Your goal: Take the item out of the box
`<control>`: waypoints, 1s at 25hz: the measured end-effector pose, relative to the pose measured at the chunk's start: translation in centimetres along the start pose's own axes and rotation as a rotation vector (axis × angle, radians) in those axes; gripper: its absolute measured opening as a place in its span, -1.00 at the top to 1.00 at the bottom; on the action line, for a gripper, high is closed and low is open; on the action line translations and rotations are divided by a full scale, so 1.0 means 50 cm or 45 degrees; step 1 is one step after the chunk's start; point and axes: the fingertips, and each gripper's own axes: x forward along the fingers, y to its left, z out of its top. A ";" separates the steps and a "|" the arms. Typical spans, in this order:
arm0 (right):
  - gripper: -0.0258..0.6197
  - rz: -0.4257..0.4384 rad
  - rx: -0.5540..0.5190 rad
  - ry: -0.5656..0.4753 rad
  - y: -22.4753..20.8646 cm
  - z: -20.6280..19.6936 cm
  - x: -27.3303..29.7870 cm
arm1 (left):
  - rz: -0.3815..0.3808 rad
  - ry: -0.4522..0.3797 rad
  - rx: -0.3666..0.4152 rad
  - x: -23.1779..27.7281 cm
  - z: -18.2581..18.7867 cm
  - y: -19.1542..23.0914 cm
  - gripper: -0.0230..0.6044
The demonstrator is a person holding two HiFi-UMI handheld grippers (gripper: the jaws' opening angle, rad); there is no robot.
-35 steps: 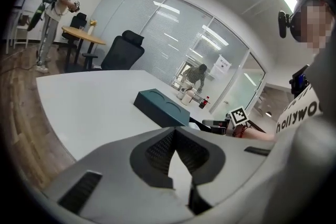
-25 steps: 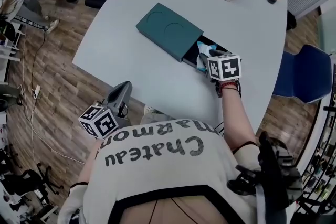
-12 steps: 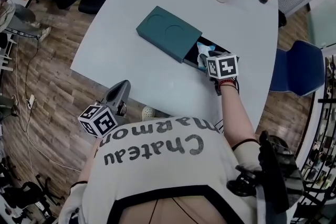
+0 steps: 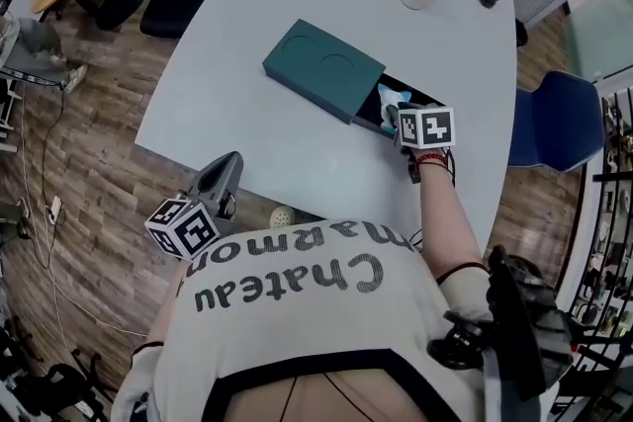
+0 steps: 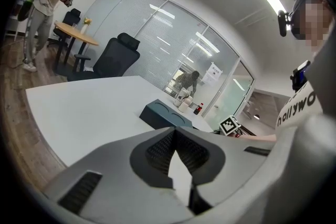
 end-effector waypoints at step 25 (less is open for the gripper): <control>0.80 -0.122 0.343 -0.575 0.105 0.059 -0.229 | -0.293 0.102 0.114 0.007 0.073 0.069 0.97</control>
